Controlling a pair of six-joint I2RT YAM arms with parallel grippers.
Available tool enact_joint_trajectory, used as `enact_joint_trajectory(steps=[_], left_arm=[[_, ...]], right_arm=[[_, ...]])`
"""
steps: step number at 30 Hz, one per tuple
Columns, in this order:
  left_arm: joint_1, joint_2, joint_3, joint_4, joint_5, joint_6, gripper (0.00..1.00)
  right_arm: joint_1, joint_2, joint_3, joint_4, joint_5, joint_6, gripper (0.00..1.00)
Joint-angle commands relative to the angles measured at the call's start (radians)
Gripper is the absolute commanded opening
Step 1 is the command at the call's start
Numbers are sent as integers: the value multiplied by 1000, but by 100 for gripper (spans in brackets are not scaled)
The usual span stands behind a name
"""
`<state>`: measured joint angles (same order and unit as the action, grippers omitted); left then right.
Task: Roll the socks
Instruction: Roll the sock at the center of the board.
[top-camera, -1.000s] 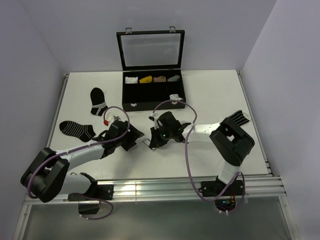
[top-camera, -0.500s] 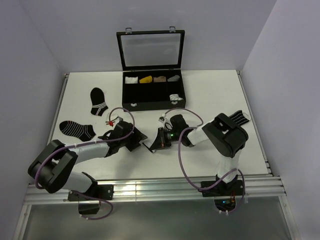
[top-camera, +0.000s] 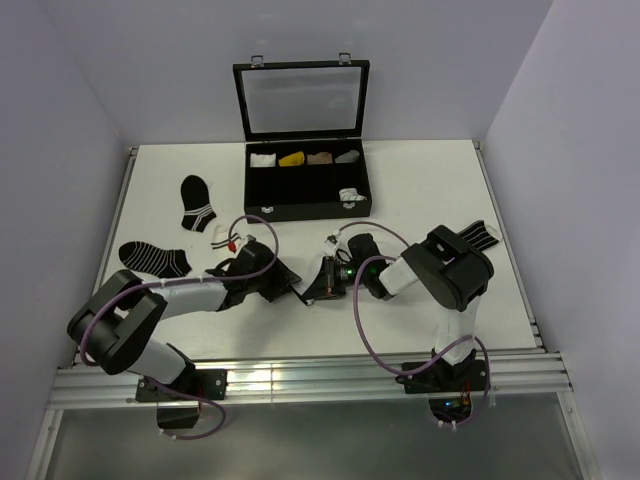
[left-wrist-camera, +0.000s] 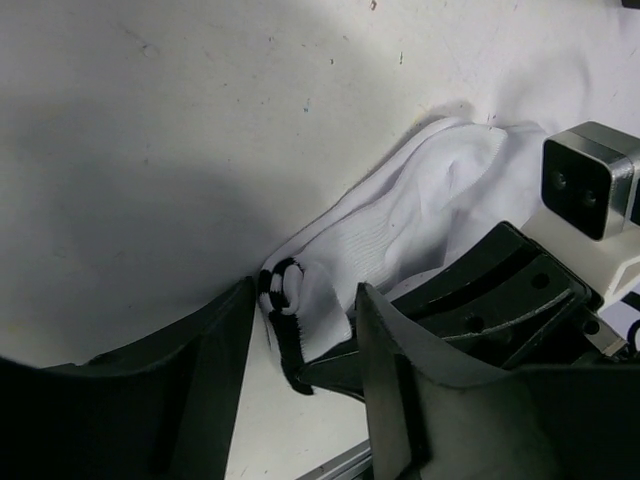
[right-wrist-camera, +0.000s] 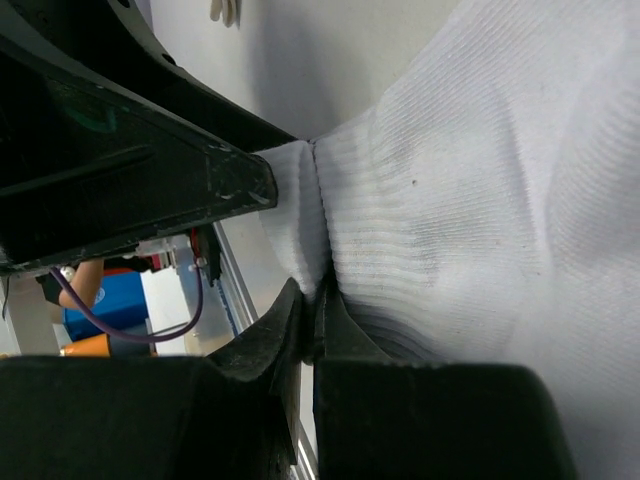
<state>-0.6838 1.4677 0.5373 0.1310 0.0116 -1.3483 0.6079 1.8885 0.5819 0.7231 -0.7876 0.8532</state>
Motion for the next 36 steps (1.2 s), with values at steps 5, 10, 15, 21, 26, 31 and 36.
enact_joint_trajectory(steps=[5,10,15,21,26,31,36], left_arm=[[-23,71,27,-114,-1,21,36],[-25,74,55,-166,-7,37,6],[-25,86,124,-229,-61,84,0],[-23,138,217,-315,-75,152,0],[-23,164,251,-334,-67,175,0],[-25,178,265,-335,-56,178,0],[-25,183,270,-334,-45,178,0]], right_arm=[[-7,-17,-7,-19,40,-28,1],[-2,-112,13,-169,129,-132,21],[38,-330,19,-397,356,-305,37],[194,-500,36,-516,712,-471,40],[332,-482,61,-510,858,-555,43],[389,-418,105,-516,957,-585,44],[440,-356,142,-536,1013,-597,46]])
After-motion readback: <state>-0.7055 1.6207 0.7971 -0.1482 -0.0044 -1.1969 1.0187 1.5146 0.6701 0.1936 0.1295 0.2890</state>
